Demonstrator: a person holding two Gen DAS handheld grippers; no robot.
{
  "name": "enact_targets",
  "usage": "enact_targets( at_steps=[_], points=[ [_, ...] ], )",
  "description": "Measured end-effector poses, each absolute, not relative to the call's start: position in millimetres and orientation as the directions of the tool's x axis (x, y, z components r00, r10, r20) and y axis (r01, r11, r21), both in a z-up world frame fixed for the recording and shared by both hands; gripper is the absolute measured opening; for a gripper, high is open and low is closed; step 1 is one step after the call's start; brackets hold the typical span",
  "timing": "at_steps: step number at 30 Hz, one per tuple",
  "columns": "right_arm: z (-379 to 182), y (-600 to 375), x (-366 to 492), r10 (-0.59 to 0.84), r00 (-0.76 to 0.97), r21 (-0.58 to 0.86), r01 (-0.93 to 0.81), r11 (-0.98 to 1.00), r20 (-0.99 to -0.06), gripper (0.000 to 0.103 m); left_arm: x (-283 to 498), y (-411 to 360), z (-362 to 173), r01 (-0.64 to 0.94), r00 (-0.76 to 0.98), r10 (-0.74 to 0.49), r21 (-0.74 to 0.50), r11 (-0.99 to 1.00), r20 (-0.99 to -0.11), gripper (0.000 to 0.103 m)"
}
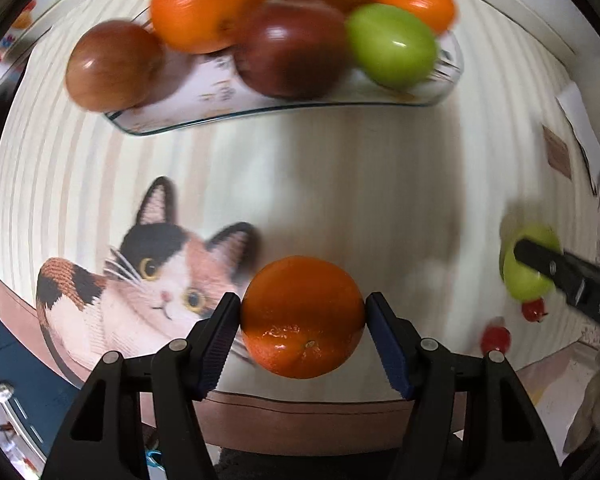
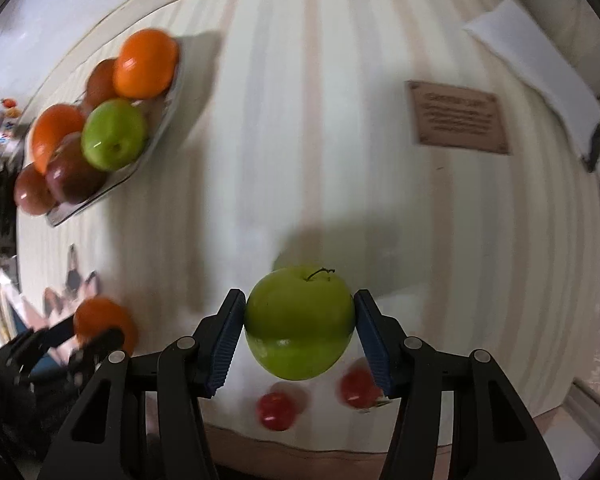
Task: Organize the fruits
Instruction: 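Grasp the tangerine with the left tool while the right tool grasps the green apple, then carry both fruits onto the floral plate and open both tools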
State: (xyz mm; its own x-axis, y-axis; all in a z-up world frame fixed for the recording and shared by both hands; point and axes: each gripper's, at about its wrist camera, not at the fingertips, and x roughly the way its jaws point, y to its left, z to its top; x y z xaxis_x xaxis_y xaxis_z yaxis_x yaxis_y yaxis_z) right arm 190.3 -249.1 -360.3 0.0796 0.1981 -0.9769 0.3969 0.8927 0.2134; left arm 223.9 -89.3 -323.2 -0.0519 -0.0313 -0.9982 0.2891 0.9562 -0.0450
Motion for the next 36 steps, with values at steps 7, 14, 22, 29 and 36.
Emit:
enact_targets(
  at_steps=[7, 14, 22, 29, 36],
  points=[
    [-364.3, -228.6, 193.9, 0.161, 0.072, 0.176, 0.385, 0.906, -0.984, 0.060, 238.4, -79.8, -321.3, 0.269, -0.050, -0.061, -0.072, 0.960, -0.997, 0.063],
    [-367.9, -235.0, 191.8, 0.168, 0.061, 0.179, 0.388, 0.904, -0.984, 0.059, 253.8, -77.4, -318.0, 0.268, -0.030, -0.079, -0.084, 0.960, -0.996, 0.062],
    [-361.7, -233.0, 189.5, 0.209, 0.093, 0.228, 0.388, 0.893, -0.974, 0.059, 249.2, -79.1, -281.6, 0.291, 0.035, -0.117, -0.102, 0.951, -0.993, 0.062],
    [-322.5, -222.0, 226.5, 0.261, 0.185, 0.311, 0.336, 0.889, -0.947, 0.059, 262.4, -64.1, -233.9, 0.286, 0.118, -0.181, -0.141, 0.948, -0.976, 0.062],
    [-281.9, -211.1, 292.1, 0.285, 0.265, 0.352, 0.254, 0.901, -0.921, 0.059, 316.2, -40.5, -207.4, 0.232, 0.158, -0.217, -0.177, 0.956, -0.963, 0.062]
  ],
)
